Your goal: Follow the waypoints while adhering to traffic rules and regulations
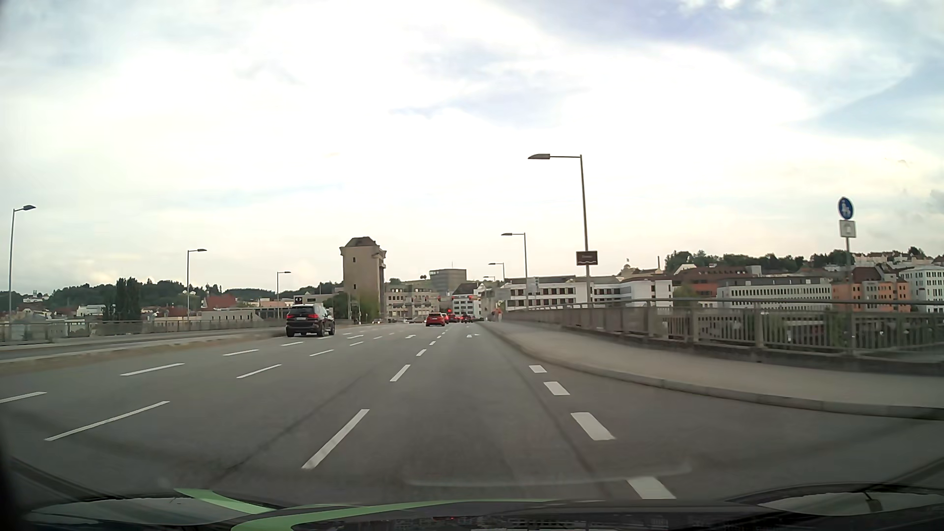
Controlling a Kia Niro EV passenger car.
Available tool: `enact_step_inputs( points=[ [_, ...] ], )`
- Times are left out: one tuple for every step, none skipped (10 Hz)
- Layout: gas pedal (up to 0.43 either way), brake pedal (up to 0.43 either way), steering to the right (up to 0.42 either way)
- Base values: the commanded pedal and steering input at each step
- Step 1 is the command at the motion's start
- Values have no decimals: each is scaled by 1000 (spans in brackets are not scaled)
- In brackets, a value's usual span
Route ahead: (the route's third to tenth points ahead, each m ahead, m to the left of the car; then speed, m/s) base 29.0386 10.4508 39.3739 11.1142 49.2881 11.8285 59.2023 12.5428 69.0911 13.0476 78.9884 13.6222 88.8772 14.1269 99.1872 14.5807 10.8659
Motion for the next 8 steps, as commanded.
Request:
enact_step_inputs(
  points=[
    [260,0,-37],
    [248,0,-37],
    [220,0,-32],
    [220,0,-24],
    [220,0,-18],
    [209,0,-10],
    [197,0,-8],
    [177,0,-7]
  ],
)
